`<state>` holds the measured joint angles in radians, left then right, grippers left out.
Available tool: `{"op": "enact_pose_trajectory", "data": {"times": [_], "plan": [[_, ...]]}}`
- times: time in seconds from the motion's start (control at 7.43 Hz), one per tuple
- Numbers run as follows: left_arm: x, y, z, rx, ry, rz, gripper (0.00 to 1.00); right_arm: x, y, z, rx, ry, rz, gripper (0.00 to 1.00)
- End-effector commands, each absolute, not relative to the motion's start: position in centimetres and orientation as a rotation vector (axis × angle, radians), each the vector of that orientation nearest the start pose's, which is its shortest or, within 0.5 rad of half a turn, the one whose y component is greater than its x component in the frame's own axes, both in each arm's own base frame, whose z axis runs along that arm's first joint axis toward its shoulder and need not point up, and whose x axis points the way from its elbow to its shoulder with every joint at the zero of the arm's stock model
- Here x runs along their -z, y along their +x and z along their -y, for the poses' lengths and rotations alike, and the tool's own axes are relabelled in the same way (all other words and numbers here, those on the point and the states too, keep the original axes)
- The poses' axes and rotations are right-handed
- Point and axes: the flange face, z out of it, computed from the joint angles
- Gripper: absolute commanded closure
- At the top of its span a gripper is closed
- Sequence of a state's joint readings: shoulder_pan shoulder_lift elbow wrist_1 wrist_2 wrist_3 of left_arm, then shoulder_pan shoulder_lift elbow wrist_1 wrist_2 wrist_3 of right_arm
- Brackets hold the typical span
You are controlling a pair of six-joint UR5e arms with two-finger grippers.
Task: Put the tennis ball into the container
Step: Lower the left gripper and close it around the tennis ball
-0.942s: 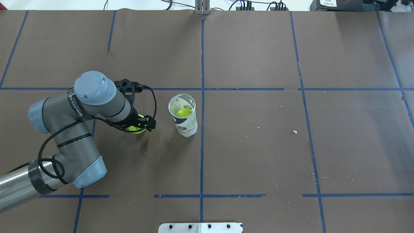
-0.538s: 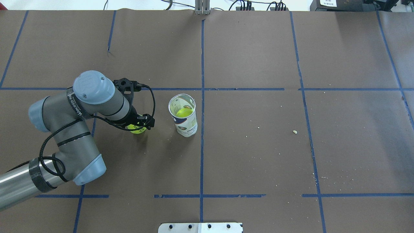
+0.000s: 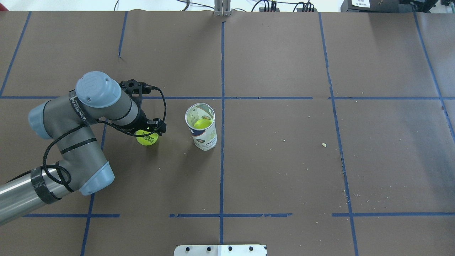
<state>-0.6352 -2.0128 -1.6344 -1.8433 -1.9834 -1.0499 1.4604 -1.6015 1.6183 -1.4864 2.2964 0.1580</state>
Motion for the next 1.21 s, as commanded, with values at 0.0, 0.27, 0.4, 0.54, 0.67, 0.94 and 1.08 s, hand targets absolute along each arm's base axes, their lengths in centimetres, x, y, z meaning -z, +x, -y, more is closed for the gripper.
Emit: {"op": "enact_pose_trajectory", "data": {"times": [0.0,0.27,0.4,0.54,0.67,0.94,1.08], "plan": [[-35.0,47.6,46.8,-0.058,0.095,-0.857,0.02,-64.5,1.3,49.0,-0.009,-0.001,0.731,0.0],[-34.9,47.5,46.8,-0.056,0.096,-0.858,0.08,-64.5,1.3,49.0,-0.009,-0.001,0.731,0.0],[-34.8,47.5,46.8,-0.044,0.092,-0.86,0.64,-64.5,1.3,49.0,-0.009,-0.001,0.731,0.0],[-34.6,47.3,46.8,-0.041,0.094,-0.864,1.0,-64.5,1.3,49.0,-0.007,-0.002,0.731,0.0],[-34.1,46.8,46.8,-0.044,0.1,-0.868,1.0,-64.5,1.3,49.0,-0.009,-0.001,0.731,0.0],[-30.6,42.2,47.4,-0.002,0.1,-0.845,1.0,-64.5,1.3,49.0,-0.009,-0.001,0.731,0.0],[-27.9,39.7,46.6,-0.043,0.118,-0.816,1.0,-64.5,1.3,49.0,-0.009,-0.001,0.731,0.0]]}}
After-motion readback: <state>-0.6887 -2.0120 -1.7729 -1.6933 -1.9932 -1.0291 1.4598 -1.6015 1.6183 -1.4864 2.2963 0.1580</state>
